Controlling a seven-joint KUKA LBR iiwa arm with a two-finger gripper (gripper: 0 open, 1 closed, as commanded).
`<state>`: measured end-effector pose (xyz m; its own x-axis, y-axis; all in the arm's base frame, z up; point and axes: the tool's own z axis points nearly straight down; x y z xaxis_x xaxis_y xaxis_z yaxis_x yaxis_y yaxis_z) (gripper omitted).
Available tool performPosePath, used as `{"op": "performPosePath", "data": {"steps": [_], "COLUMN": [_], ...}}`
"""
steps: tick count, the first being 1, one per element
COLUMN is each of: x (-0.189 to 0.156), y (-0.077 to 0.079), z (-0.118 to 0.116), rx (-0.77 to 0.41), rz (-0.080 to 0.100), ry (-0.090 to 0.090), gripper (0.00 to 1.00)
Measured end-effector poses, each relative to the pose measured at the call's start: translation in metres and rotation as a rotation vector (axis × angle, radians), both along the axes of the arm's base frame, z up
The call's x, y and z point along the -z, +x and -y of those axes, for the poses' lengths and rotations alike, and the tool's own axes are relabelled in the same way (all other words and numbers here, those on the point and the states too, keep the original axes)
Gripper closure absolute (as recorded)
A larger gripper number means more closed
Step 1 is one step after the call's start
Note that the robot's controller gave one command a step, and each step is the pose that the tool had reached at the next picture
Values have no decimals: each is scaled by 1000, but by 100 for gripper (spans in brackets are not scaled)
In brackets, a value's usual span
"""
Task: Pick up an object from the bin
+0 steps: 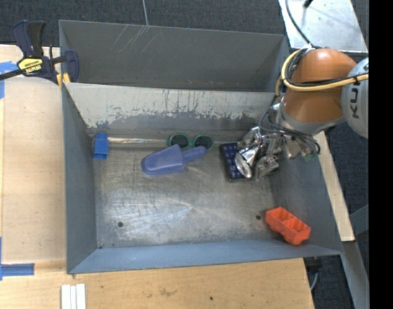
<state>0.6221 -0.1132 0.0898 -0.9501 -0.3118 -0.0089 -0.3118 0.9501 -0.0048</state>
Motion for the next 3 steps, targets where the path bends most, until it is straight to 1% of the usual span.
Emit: {"op": "performPosePath", "data": {"steps": [1, 2, 3], "x": [0, -47, -76], "y": [0, -9, 3], "z": [0, -1, -5], "rx": [2, 14, 48], "rz": [0, -11, 3], "ry": [1, 3, 1], "gripper": [100, 100, 100]}}
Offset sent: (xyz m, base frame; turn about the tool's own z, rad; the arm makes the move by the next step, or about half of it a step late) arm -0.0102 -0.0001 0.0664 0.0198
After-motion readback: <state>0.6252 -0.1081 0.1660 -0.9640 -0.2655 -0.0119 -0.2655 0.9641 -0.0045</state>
